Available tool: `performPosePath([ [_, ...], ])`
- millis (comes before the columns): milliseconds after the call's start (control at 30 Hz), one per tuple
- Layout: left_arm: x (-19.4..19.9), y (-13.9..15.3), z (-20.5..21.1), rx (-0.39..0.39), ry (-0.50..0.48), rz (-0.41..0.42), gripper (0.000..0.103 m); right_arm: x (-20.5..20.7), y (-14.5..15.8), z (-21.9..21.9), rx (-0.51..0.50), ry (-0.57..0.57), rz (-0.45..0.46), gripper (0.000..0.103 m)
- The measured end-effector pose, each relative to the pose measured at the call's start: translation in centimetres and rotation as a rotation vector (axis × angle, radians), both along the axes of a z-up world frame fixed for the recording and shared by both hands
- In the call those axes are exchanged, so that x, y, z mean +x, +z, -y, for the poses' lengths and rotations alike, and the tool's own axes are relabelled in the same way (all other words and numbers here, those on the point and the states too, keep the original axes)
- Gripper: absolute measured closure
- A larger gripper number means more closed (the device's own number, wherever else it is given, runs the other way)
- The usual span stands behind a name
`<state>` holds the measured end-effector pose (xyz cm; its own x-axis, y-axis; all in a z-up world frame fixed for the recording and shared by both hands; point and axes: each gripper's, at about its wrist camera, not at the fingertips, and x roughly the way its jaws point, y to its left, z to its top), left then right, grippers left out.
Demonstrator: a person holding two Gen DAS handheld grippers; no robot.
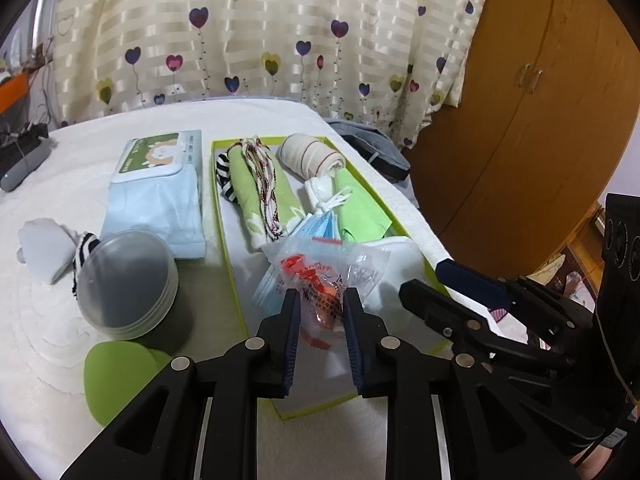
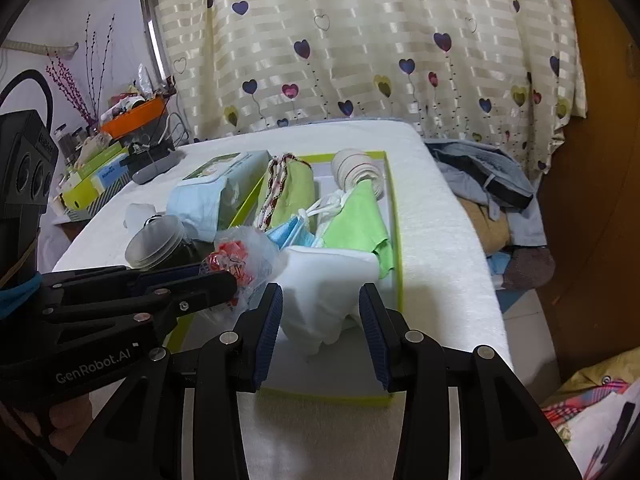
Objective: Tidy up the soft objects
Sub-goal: 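Open both grippers to drop the snack bag and white sock into the box, then move both open grippers back toward the striped sock and grey sock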
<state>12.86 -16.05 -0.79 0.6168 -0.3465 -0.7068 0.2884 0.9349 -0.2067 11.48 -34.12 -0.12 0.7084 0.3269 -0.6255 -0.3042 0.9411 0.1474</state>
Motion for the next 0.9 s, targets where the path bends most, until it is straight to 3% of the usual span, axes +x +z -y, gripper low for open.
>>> performPosePath([
  [900, -6.9, 4.0, -3.0, -0.019, -0.001, 0.125, 0.079, -6.7, 3.8, -1.2, 0.006, -0.041, 0.117, 0.062],
])
